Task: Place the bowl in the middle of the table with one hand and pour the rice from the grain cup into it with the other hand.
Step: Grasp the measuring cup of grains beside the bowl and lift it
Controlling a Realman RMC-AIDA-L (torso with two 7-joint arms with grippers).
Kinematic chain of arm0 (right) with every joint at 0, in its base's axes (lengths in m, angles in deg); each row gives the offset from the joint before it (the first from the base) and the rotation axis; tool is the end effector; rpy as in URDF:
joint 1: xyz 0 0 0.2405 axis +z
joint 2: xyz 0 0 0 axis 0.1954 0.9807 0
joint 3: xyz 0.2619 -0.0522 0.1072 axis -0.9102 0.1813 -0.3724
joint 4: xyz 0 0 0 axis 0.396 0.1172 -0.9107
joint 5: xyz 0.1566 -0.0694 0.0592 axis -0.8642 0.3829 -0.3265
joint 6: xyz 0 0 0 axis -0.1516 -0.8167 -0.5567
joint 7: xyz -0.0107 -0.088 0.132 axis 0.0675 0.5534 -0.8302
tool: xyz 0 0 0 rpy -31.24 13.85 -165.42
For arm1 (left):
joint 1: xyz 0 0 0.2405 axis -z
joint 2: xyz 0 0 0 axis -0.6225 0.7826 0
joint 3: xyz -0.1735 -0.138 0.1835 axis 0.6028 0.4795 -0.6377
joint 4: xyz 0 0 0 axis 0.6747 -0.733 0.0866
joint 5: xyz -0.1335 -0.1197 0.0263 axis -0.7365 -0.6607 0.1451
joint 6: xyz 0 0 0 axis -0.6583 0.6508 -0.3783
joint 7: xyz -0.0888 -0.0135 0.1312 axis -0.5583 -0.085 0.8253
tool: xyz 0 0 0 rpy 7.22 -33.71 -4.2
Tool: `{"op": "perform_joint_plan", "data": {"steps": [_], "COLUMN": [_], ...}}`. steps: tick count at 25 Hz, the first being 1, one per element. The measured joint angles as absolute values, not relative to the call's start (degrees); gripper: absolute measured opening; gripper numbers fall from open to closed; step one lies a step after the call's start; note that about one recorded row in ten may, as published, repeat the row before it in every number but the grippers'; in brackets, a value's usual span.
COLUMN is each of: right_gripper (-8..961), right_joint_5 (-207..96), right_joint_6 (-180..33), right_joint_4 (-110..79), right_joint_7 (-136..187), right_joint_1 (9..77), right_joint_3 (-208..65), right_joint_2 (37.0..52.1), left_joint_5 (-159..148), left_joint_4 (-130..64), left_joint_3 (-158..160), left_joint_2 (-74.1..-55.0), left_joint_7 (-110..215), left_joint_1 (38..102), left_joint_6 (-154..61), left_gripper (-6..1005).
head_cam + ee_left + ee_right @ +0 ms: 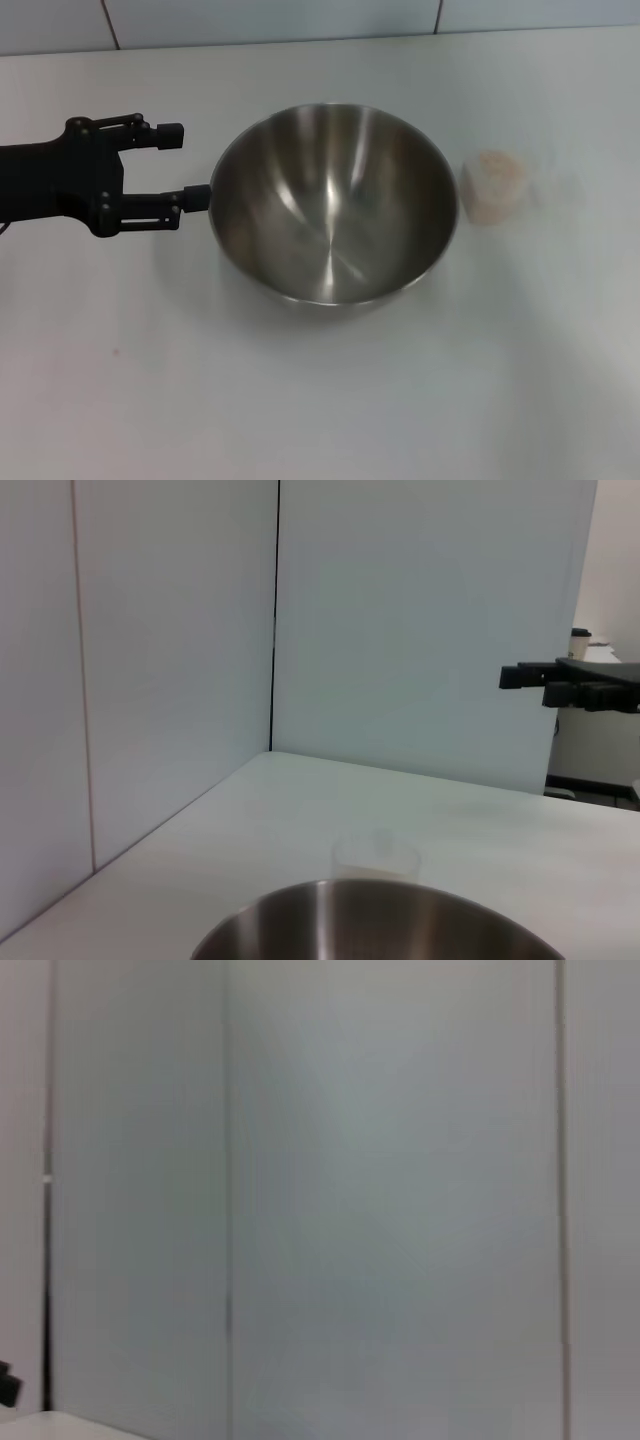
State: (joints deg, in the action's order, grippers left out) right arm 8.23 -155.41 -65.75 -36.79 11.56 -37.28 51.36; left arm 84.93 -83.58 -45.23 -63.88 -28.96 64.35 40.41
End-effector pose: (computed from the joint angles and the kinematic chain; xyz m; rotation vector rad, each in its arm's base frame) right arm 0.3282 0.2272 0.0772 -2.0544 0.4090 0.8730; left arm -0.2437 0.3228 0.0214 -2.7827 -0.3014 -0.6850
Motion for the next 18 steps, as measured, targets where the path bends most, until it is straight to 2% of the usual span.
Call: {"op": "perform_joint_plan", "data": {"steps": [8, 18], "right_gripper": [668, 668], "right_joint_5": [8.23, 8.59], "right_joint_6": [-154.85, -148.40], "right_joint_4": [-58.59, -44.70], "right_joint_7": [-31.01, -18.99], "right_joint_1": [12.19, 17.43], "right_joint_3": [-42.10, -48.18], "right_joint_2": [51.34, 51.18], "left_joint_5": [84.93, 84.93], "left_joint_4": [-83.54, -83.55], "left_joint_3": [-45.40, -45.43], "left_joint_2": [-64.37, -64.52], "left_joint_7": [-28.92, -28.92], "left_joint_1": [64.23, 64.25], "left_joint_6": [40.43, 40.43], "left_gripper": [798, 798]}}
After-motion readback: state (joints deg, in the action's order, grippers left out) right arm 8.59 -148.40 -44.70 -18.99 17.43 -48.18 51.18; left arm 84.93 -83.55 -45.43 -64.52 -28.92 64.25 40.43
